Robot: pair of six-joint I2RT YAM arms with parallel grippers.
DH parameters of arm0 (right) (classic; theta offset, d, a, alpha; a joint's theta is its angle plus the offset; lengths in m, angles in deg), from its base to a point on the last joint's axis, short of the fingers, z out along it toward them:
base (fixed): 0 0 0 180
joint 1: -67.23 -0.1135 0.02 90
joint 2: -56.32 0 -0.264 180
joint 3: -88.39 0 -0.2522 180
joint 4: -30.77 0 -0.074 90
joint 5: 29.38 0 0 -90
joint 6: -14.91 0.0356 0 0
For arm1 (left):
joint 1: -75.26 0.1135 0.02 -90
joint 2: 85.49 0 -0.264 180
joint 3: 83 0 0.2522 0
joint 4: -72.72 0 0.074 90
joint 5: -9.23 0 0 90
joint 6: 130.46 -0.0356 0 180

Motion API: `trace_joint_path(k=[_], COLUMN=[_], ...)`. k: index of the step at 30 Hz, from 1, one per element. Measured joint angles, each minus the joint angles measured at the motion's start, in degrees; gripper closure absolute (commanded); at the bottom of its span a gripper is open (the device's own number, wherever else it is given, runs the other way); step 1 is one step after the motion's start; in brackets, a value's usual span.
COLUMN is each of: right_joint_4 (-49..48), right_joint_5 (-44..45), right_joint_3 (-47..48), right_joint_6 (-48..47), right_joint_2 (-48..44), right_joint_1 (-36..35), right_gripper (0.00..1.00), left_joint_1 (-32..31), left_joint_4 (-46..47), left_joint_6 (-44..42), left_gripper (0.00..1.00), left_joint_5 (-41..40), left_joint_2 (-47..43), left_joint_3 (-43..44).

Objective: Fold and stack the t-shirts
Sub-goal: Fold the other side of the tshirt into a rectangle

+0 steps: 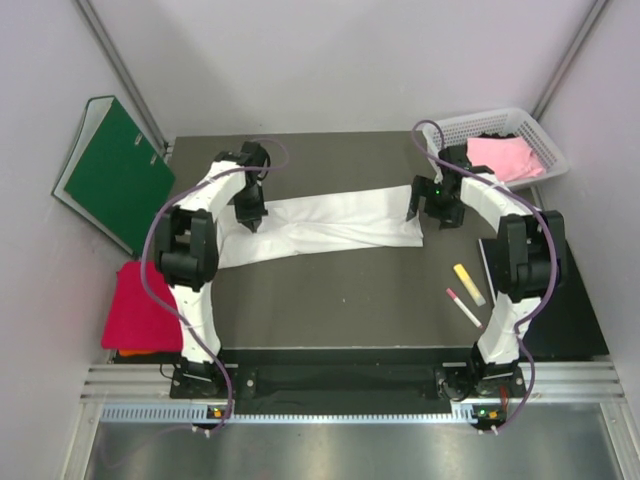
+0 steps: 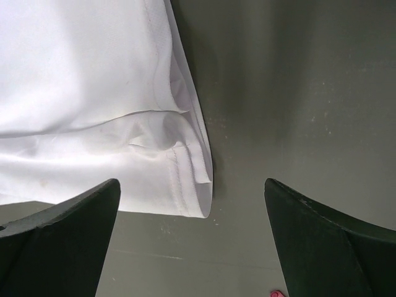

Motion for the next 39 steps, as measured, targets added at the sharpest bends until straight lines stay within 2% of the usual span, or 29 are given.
trace_joint_path(k=[10,18,28,33,39], right_joint_4=[0.3,0.7,0.7,0.7,0.2], right_joint_5=[0.5,0.7,0.9,1.0,1.1], right_joint_3=[0.0,0.0,-0.5,-1.5,-1.6], right_joint_6=[0.0,0.0,0.0,0.0,0.1], right_joint_2=[-0.4,-0.9,-2.6,-3.1,-3.1], right_joint_1=[0.0,0.4,0.7,0.7,0.7], right_gripper=[0.0,0.0,0.0,0.0,0.0], left_joint_1=[0.1,0.9,8.4,10.9,8.5], left_joint_4=[1.3,1.7,1.8,2.0,3.3], left_joint_6=[0.0,-0.4,-1.2,-1.5,-1.0], left_gripper=[1.0,1.0,1.0,1.0,1.0], left_joint_5=[0.1,-2.3,-6.8,-6.4,-2.7], left_joint_2=[4.9,13.0,14.0,13.0,4.0], left_joint_3=[3.2,10.4,16.8,16.2,6.7])
